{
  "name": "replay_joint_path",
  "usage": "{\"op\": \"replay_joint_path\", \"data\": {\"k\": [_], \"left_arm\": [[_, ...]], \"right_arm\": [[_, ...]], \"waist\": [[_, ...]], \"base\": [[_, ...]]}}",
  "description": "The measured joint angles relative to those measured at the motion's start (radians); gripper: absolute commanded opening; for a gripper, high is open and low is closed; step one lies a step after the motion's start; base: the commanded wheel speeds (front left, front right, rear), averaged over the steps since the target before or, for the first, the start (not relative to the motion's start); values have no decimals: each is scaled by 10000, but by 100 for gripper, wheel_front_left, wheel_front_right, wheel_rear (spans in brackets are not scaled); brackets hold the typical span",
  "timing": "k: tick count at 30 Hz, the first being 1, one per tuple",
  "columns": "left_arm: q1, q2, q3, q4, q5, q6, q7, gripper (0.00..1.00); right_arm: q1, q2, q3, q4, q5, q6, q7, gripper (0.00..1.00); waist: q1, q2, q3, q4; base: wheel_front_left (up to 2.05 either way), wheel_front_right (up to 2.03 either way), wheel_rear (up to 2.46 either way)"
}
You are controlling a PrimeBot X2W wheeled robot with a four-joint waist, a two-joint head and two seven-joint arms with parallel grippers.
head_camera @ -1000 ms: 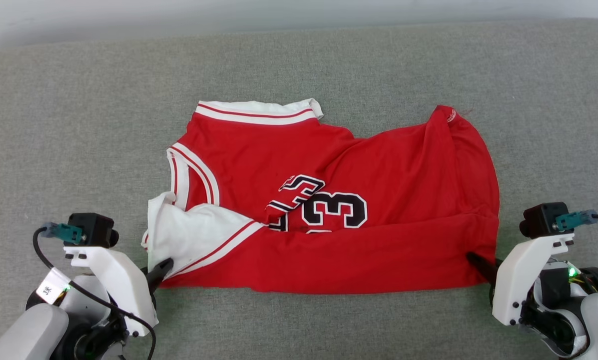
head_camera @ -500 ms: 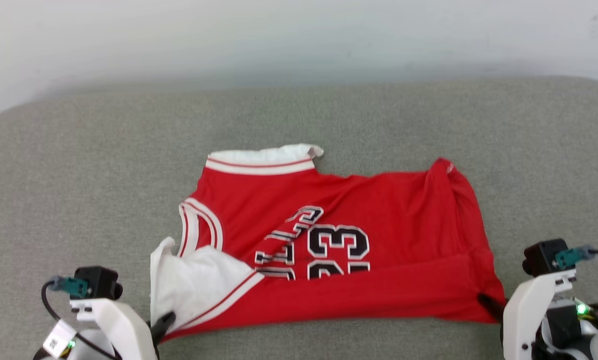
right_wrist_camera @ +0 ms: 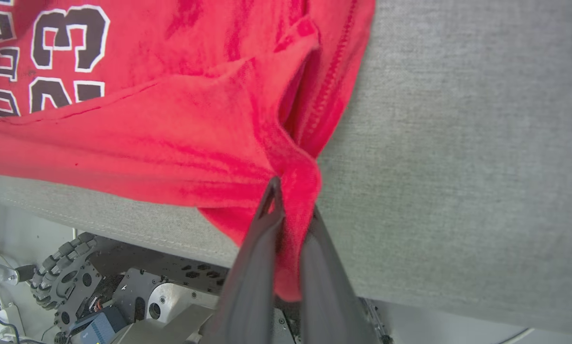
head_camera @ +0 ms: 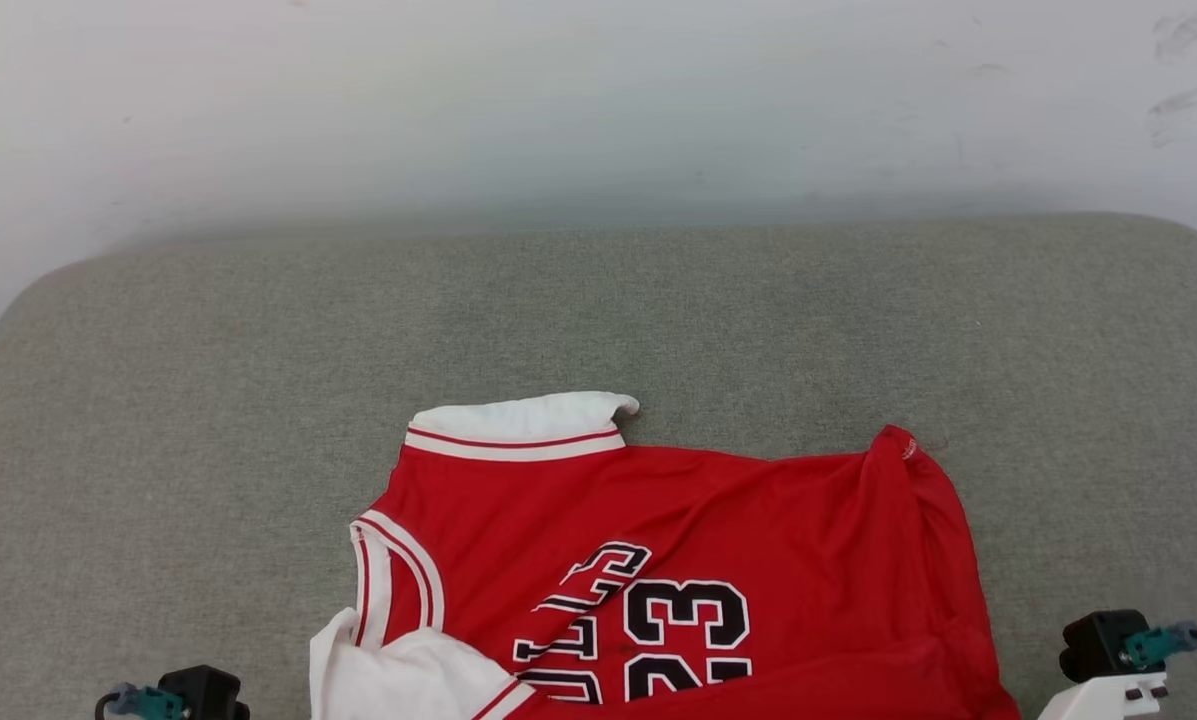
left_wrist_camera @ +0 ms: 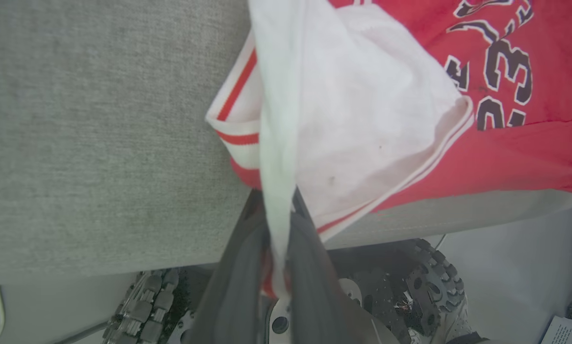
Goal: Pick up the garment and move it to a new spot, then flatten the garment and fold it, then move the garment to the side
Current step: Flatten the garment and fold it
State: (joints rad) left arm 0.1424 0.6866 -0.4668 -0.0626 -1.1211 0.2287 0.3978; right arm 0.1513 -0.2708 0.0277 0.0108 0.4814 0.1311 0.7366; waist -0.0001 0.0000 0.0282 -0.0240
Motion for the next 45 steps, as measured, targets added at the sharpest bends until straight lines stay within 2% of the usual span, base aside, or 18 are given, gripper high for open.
{"op": "replay_joint_path", "data": {"k": [1, 2, 3, 4, 12, 17, 21, 27, 31, 36, 41, 45], "left_arm": [[-12, -111, -8, 100, 13, -36, -115, 0], [-58, -201, -36, 230, 25, -90, -155, 0], [-132, -265, -81, 366, 84, -161, -209, 42], [-242, -349, -84, 458, 165, -180, -314, 100], [-1285, -508, -25, 953, 934, -276, -1081, 100], [-2034, -642, 194, 920, 1726, -263, -2184, 100], [-2778, -840, 253, 938, 2360, -433, -3127, 100], [-4166, -1244, 297, 1166, 3202, -698, -4360, 100], [-5149, -1459, 213, 1532, 3555, -945, -4709, 100], [-6404, -1390, -107, 2144, 3567, -1618, -3919, 100], [-7379, -890, -606, 2671, 3089, -2545, -1839, 100], [-8030, -468, -955, 2936, 2663, -2966, -77, 100]], "right_arm": [[41, 111, -59, 59, -2, 0, -138, 23], [74, 221, -115, 117, -2, 0, -284, 100], [119, 301, -142, 169, -25, 0, -476, 100], [149, 364, -146, 211, -111, 0, -744, 100], [49, 859, -403, 125, -610, 0, -4075, 100], [-433, 1189, -750, -54, -1187, 0, -5787, 100], [-857, 1398, -807, -238, -1565, 0, -6472, 100], [-1590, 1563, -761, -788, -1848, 0, -6836, 100], [-2080, 1641, -648, -997, -1952, 0, -6913, 100], [-2534, 1676, -477, -1087, -2042, -2, -6924, 100], [-2754, 1751, -382, -984, -2044, -2, -6957, 100], [-2780, 1871, -353, -861, -2038, -2, -7024, 100]], "waist": [[0, 0, 11, -10], [0, 0, 21, -11], [0, 0, 32, -7], [0, 0, 48, -4], [0, 0, 130, -67], [1, 0, 244, -184], [0, 0, 480, -288], [1, 0, 1170, -474], [1, 0, 1786, -634], [2, 0, 2542, -904], [3, 0, 3112, -1253], [3, 0, 3472, -1489]], "base": [[0, 0, 0], [0, 0, 0], [0, 0, 0], [0, 0, 0], [0, 0, 0], [0, 0, 0], [0, 0, 0], [0, 0, 0], [0, 0, 0], [0, 0, 0], [0, 0, 0], [0, 0, 0]]}}
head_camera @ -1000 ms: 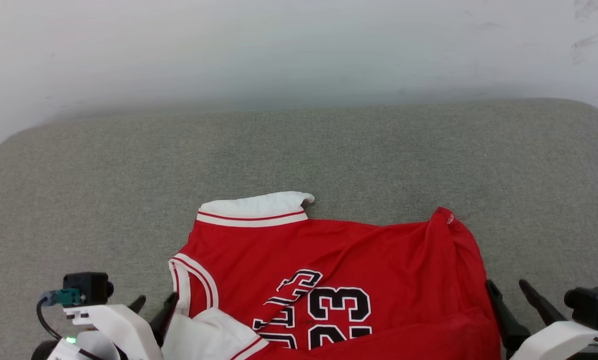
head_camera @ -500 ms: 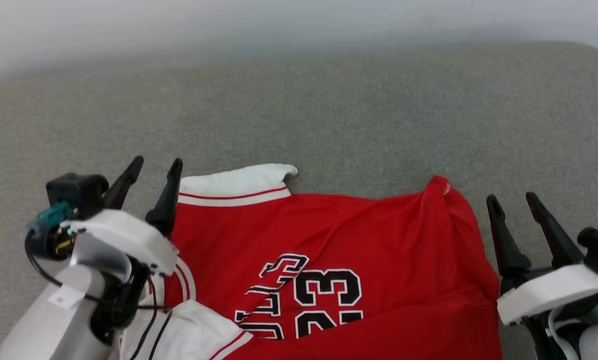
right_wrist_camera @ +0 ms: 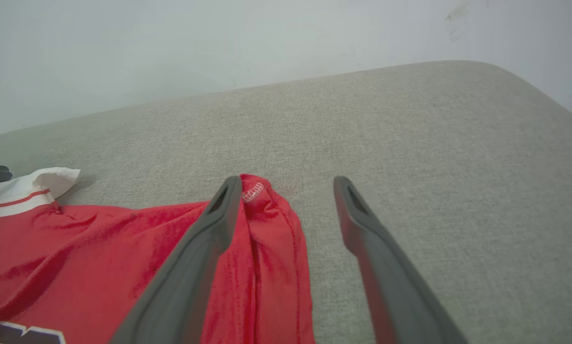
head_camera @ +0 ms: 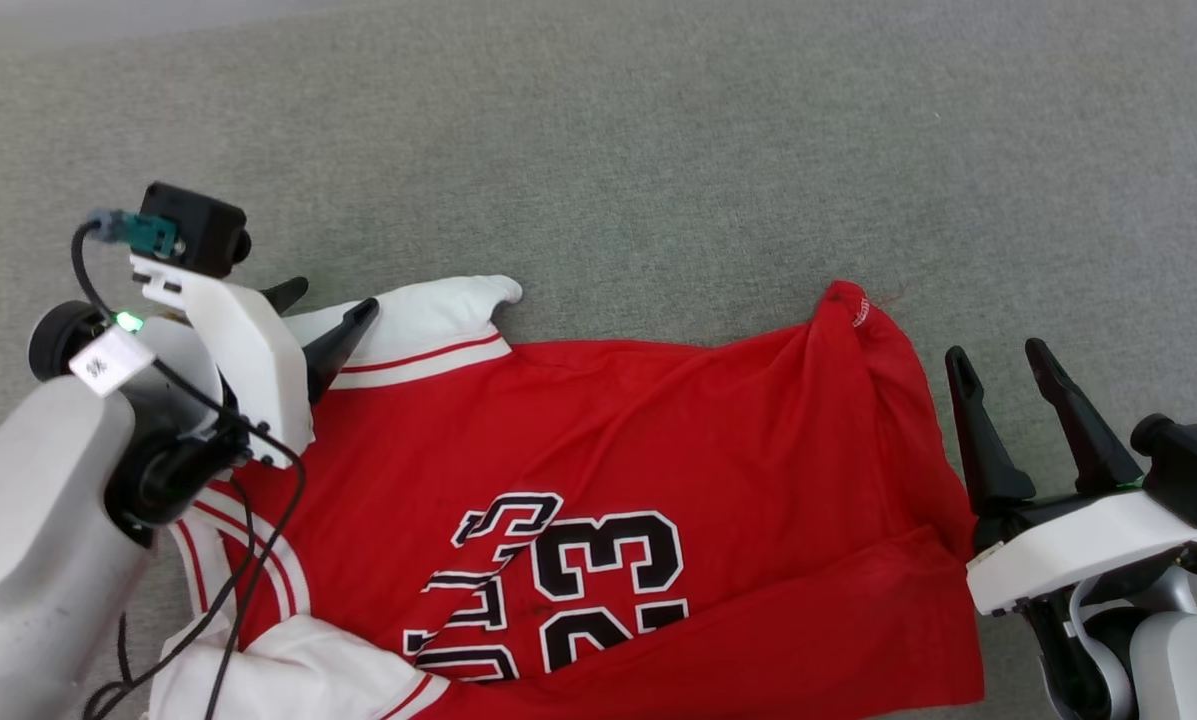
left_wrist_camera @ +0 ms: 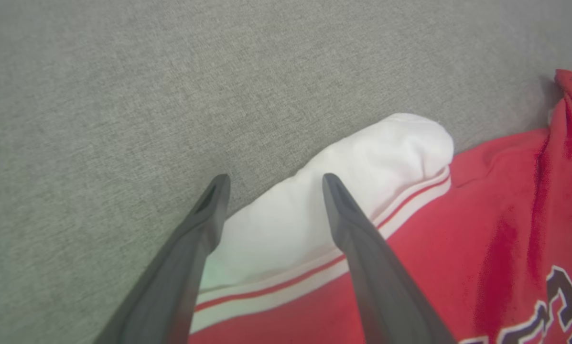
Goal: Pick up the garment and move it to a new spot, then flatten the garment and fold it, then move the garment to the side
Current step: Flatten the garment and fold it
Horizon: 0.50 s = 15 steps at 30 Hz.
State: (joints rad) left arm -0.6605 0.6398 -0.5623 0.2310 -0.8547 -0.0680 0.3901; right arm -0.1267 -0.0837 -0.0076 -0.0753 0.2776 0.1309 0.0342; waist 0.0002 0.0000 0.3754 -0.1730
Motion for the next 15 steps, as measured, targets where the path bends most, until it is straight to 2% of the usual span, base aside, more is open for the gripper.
{"op": "replay_joint_path", "data": {"k": [6, 13, 14, 15], "left_arm": [[-804, 399, -468, 205, -527, -282, 2150, 100], [-1550, 591, -1045, 428, -763, -311, 4249, 100], [-1603, 564, -1081, 428, -811, -324, 4372, 65], [-1610, 558, -1106, 430, -836, -339, 4428, 0]], "right_arm": [[-90, 167, 82, 119, 71, 0, -90, 100], [-190, 245, 151, 293, 278, 0, -163, 100], [-209, 253, 144, 318, 301, 0, -165, 100], [-218, 255, 125, 339, 328, 0, -163, 100]], "waist": [[0, 0, 477, -264], [-2, 0, 772, -507], [-2, 0, 784, -528], [-1, 0, 783, -543]], "base": [[0, 0, 0], [0, 0, 0], [0, 0, 0], [0, 0, 0]]}}
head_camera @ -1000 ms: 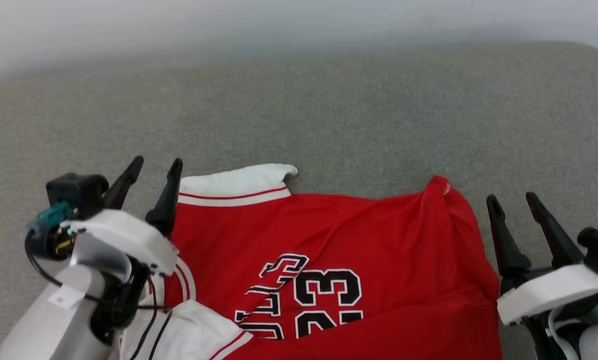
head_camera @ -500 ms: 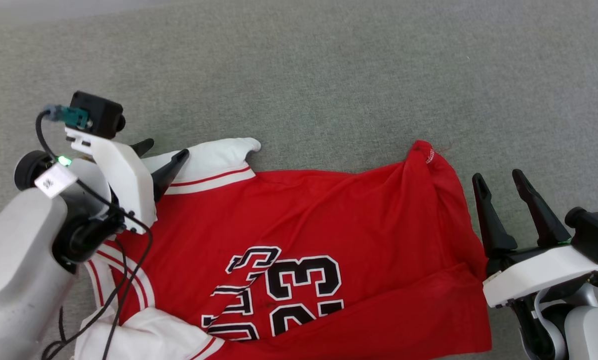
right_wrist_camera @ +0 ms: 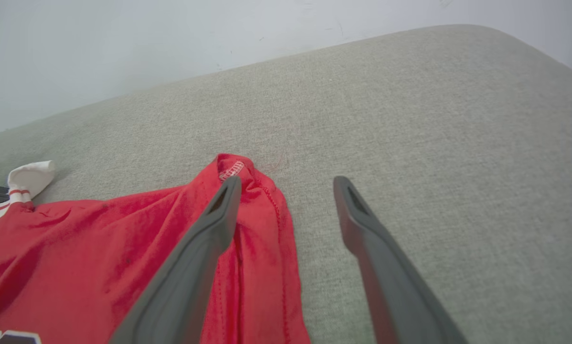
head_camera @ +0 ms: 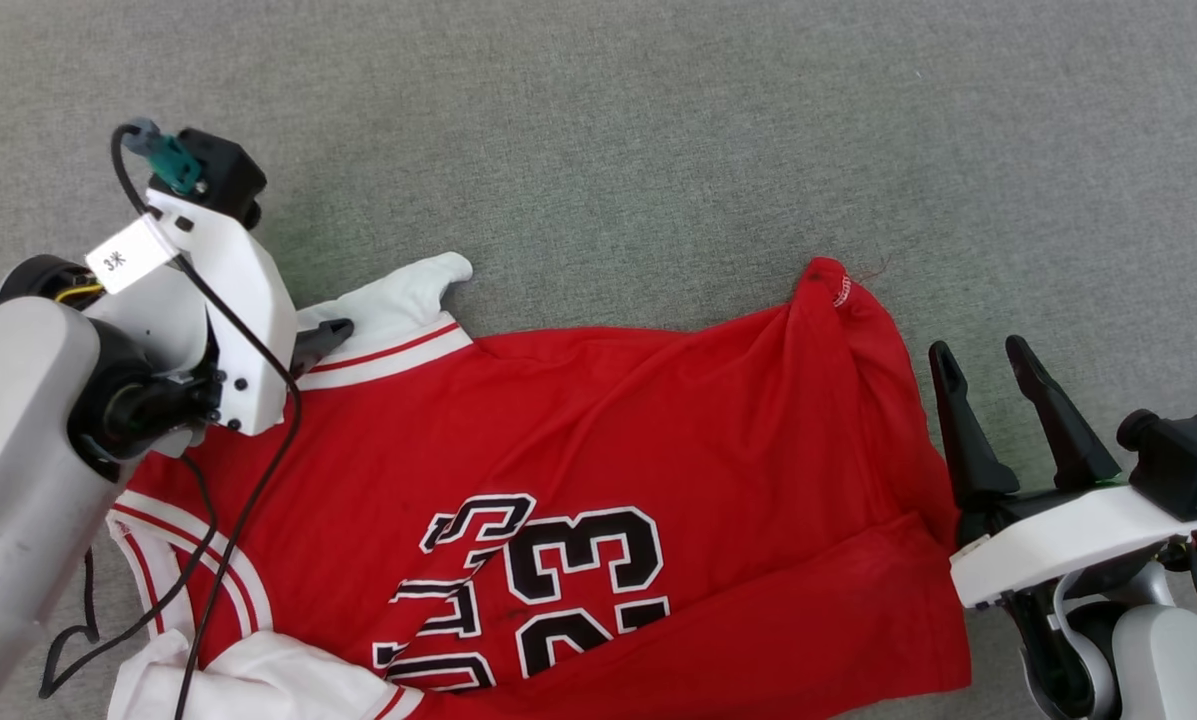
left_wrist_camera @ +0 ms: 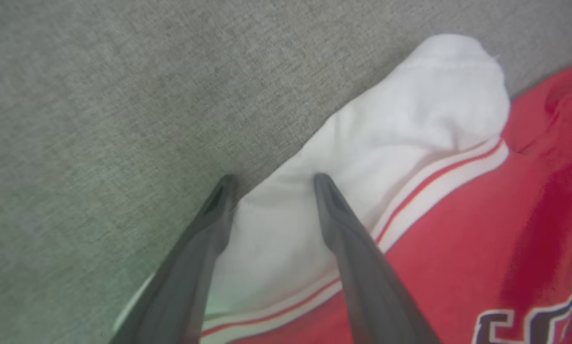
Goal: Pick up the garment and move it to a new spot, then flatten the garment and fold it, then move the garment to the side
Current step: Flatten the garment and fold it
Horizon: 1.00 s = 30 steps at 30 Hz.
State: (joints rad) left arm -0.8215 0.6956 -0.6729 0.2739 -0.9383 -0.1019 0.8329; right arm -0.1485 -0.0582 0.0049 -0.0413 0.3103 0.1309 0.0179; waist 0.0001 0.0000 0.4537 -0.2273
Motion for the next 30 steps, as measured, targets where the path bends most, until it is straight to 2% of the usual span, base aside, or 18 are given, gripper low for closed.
{"op": "replay_joint_path", "data": {"k": [4, 9, 14, 19, 25, 30], "left_arm": [[131, -173, -144, 13, -4, -38, -142, 0], [384, -355, -174, 105, 502, -15, -1308, 0], [567, -606, -44, 140, 784, 194, -2362, 0], [583, -798, 196, -136, 894, 393, -3166, 0], [519, -1020, 295, -502, 984, 435, -3626, 0], [347, -1162, 284, -652, 993, 431, -3754, 0]], "right_arm": [[-37, 19, -132, 65, 138, 0, 109, 100], [-280, -169, -290, 247, 433, 0, 604, 100], [-842, -1037, -236, 895, 867, 0, 1833, 100], [-1749, -1720, 159, 1465, 1287, 0, 3505, 100], [-3065, -2364, 1041, 2274, 1835, 0, 5822, 100], [-4204, -2675, 1724, 3120, 2115, 0, 6752, 100]], "waist": [[0, 0, -114, 11], [0, 0, -357, 195], [0, 0, -646, 516], [0, 0, -859, 962], [0, 0, -835, 1455], [0, 0, -523, 1688]], "base": [[0, 0, 0], [0, 0, 0], [0, 0, 0], [0, 0, 0], [0, 0, 0], [0, 0, 0]]}}
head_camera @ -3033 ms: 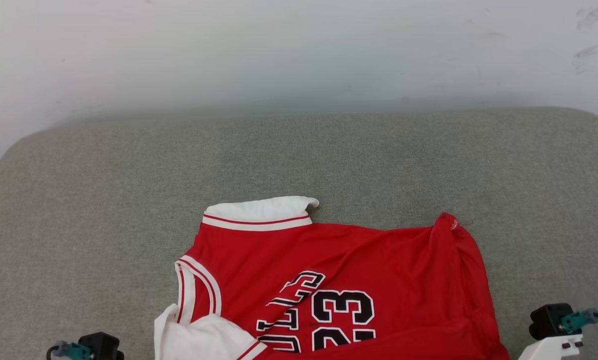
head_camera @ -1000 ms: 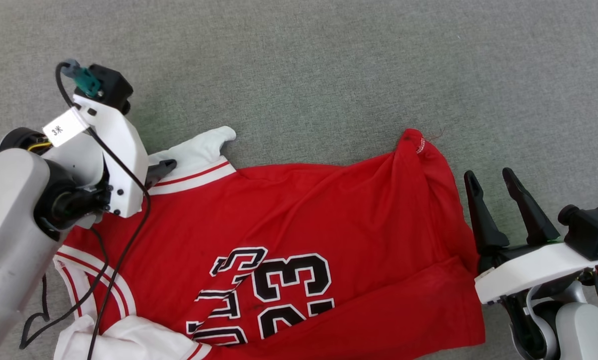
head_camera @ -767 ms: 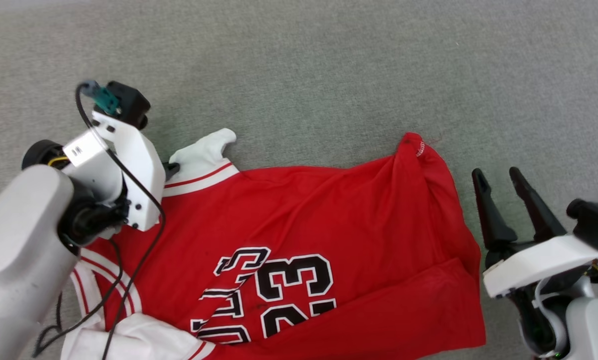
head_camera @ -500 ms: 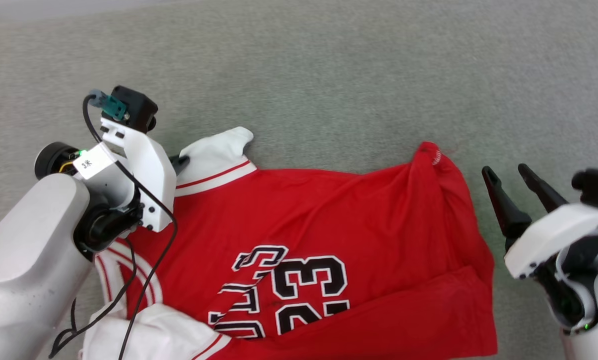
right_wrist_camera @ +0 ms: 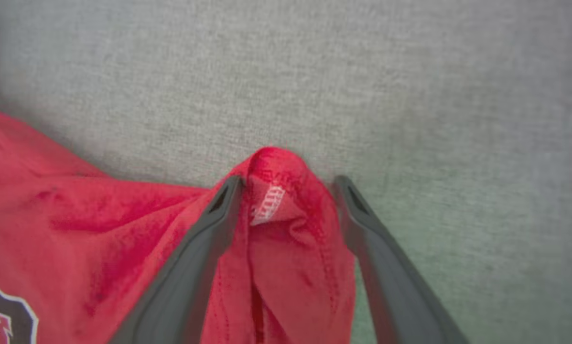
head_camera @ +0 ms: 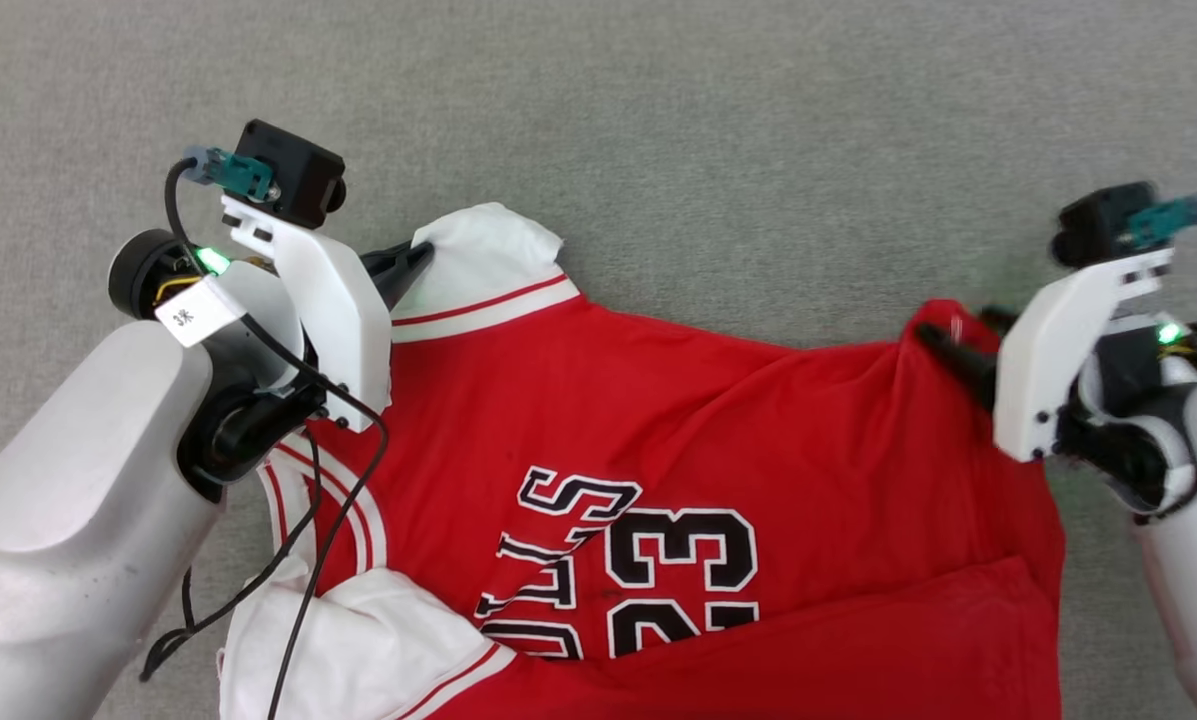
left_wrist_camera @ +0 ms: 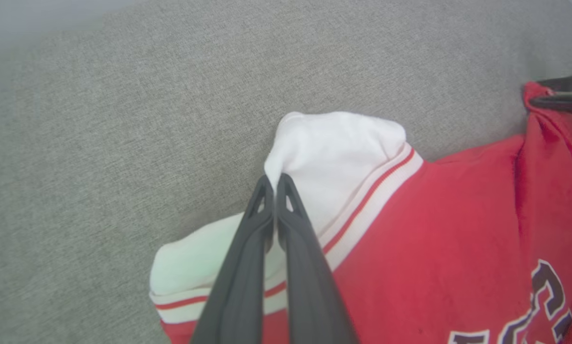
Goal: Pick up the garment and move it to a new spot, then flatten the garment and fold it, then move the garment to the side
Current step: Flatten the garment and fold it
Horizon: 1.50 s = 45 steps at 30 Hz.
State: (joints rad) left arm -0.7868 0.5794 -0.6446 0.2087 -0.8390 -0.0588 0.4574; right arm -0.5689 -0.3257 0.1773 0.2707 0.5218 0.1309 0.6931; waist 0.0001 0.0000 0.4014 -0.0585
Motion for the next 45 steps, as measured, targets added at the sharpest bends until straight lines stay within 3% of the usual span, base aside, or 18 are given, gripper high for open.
{"op": "replay_joint_path", "data": {"k": [5, 6, 7, 8, 12, 17, 25, 35, 45], "left_arm": [[-43, -100, -4, 71, -15, -44, -127, 0], [-46, -98, -4, 102, -19, -48, -134, 0], [-47, -100, 0, 128, -38, -59, -146, 0], [-47, -119, 12, 167, -102, -61, -161, 0], [-47, -136, 71, 309, -180, -61, -249, 0], [-71, -157, 259, 431, -155, -13, -696, 0], [444, 15, 577, 182, -217, 267, -1363, 0], [3265, 683, 698, -1252, -360, 1319, -2128, 0], [5818, 422, 274, -1829, -918, 2094, -2337, 0]], "right_arm": [[-607, -142, 539, 1080, 349, 0, 1638, 100], [-707, -144, 531, 1231, 349, 0, 1837, 49], [-798, -150, 550, 1319, 343, 0, 2013, 27], [-874, -136, 537, 1429, 351, 0, 2153, 0], [-984, -174, 495, 1505, 370, 6, 2169, 0], [-1039, -176, 75, 1181, 63, 8, 1218, 0], [-208, 38, -953, -63, -500, 4, 397, 0], [2469, 428, -1319, -1503, -1012, 4, -297, 0], [4759, 1062, -1944, -1785, -991, 2, -1081, 0]], "waist": [[-1, 0, 219, 179], [-1, 0, 236, 197], [-1, -1, 247, 211], [-1, 0, 251, 221], [-1, 0, 210, 213], [0, 0, -25, 191], [-1, 0, -628, 145], [-1, 0, -1414, 144], [-1, 0, -2114, 347]], "base": [[0, 0, 0], [0, 0, 0], [0, 0, 0], [0, 0, 0], [0, 0, 0], [0, 0, 0], [0, 0, 0], [0, 0, 0], [0, 0, 0]]}}
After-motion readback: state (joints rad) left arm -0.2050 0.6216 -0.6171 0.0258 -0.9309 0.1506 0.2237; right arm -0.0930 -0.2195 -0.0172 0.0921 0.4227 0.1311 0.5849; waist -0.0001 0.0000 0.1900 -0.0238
